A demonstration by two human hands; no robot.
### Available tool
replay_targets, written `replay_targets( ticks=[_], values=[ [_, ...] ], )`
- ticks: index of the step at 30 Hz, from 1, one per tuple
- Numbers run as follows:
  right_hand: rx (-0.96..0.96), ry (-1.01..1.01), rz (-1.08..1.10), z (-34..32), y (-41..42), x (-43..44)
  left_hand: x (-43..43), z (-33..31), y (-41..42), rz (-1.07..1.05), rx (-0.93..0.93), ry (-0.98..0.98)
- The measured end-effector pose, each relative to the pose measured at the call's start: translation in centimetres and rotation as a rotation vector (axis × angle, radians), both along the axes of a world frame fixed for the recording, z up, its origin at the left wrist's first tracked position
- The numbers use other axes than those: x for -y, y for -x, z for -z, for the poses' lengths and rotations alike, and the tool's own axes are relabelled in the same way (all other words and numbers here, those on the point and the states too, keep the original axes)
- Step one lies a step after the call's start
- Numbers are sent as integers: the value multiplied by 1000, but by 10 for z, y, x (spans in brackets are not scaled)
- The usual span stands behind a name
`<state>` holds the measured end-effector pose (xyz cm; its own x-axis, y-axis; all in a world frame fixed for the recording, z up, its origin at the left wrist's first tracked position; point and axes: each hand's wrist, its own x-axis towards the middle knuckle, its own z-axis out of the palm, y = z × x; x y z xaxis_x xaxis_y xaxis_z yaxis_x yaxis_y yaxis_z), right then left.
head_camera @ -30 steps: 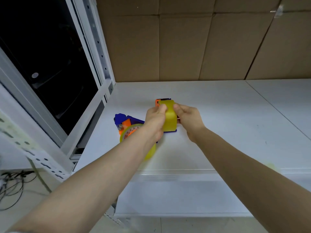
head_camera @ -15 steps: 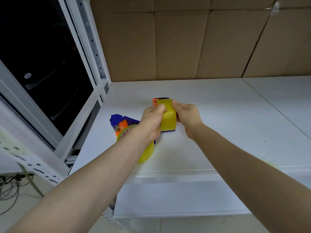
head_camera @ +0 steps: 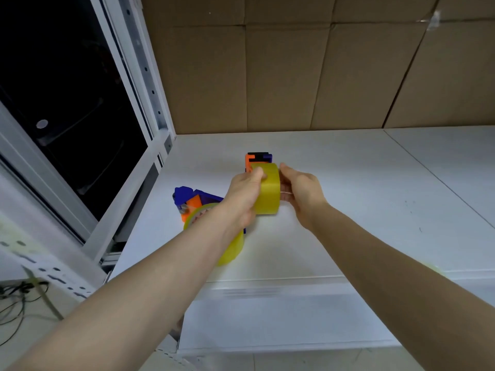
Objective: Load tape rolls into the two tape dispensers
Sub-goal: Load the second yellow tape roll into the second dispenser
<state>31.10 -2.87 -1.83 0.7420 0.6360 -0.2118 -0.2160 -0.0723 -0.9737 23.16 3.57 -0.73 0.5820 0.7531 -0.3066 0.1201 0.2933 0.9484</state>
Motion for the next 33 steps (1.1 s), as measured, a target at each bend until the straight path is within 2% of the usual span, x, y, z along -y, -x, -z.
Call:
replay_targets(
  ticks=[2, 10, 16, 24, 28, 33],
  values=[
    [48, 32, -14, 1, 1, -8, 0, 0, 0, 5, 2, 12],
    [251, -65, -103, 23, 3, 7, -4, -1, -5, -46, -37, 16],
    [106, -135, -75, 27, 5, 9, -3, -6, -6, -26, -33, 5],
    [-311, -18, -30, -11, -10, -21, -6, -4, -3, 83, 6, 15],
    [-266, 43, -24, -5, -7, -29, -8, 1, -3, 83, 10, -37],
    [-191, 28, 9, 9, -8, -31, -7, 5, -9, 47, -7, -68]
  ],
)
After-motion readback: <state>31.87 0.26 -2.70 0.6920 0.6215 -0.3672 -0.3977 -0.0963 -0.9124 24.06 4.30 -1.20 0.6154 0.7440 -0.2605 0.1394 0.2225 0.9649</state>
